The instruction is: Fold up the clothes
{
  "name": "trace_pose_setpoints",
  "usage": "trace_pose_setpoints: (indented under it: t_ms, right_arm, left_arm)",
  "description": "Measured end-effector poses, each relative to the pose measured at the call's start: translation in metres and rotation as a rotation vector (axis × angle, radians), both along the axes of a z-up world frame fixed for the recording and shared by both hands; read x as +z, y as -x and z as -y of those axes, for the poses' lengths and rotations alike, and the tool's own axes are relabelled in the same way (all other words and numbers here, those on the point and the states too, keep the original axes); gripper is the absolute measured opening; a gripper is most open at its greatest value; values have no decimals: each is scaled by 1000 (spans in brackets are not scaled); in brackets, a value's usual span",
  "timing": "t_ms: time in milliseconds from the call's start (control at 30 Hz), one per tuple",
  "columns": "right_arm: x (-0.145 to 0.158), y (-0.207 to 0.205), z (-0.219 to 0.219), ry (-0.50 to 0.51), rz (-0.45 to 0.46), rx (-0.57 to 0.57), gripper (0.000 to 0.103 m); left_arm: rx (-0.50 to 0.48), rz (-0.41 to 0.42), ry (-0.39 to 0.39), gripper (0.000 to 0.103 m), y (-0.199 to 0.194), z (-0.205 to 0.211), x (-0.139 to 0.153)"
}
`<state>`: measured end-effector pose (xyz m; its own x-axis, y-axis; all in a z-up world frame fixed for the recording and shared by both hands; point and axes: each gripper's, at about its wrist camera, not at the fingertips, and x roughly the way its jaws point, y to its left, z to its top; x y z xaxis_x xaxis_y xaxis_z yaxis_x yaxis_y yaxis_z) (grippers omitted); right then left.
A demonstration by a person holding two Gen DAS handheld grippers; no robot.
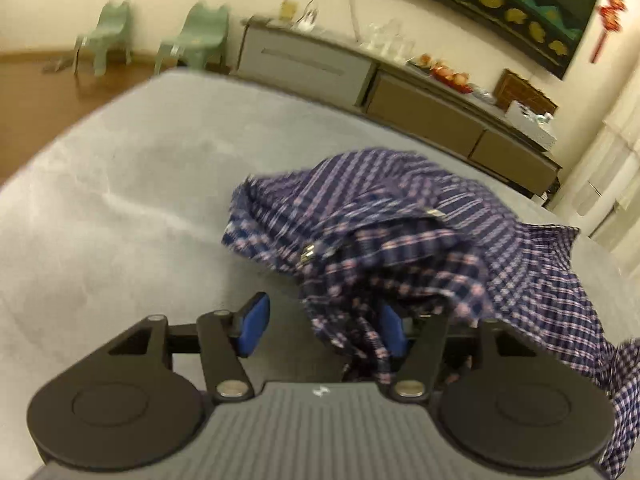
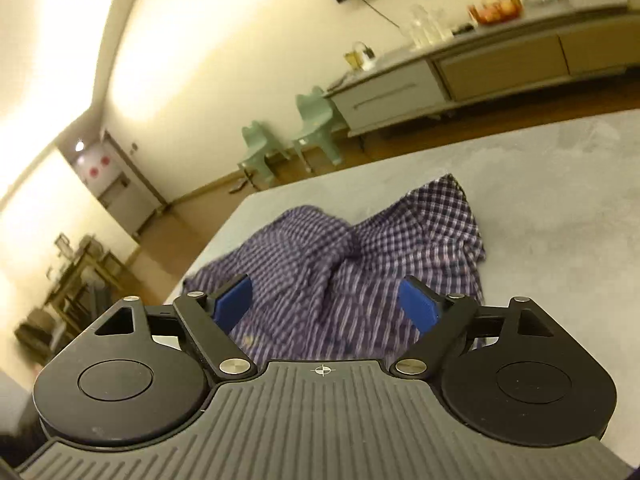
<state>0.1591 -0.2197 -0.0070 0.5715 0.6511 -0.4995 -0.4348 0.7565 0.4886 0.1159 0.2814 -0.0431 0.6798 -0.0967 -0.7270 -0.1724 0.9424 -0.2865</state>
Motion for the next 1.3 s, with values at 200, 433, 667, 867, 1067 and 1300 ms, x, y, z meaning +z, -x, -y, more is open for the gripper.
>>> trace_pose_setpoints:
  t_ms: [200, 433, 667, 867, 1067, 1300]
  right_arm:
    - [-41, -103, -82, 404, 26, -96, 94]
    - [-91, -161, -155, 600, 48, 10, 82]
    - [-71, -133, -151, 528, 57, 46, 12]
    - [16, -45, -64, 358, 178, -200, 9]
    - [35, 95, 79, 637, 180, -692, 9]
    - [17, 153, 129, 816, 110, -836, 66]
  left_arm:
    - [26, 11, -31, 65, 7, -7, 5]
    - [50, 13, 4, 67, 10, -15, 5]
    - [53, 24, -19, 67, 11, -11, 8]
    - [52, 27, -4, 68, 12, -12, 8]
    - [-45, 41, 51, 75, 17, 4, 10]
    - [-113, 42, 13, 85, 12, 32, 10]
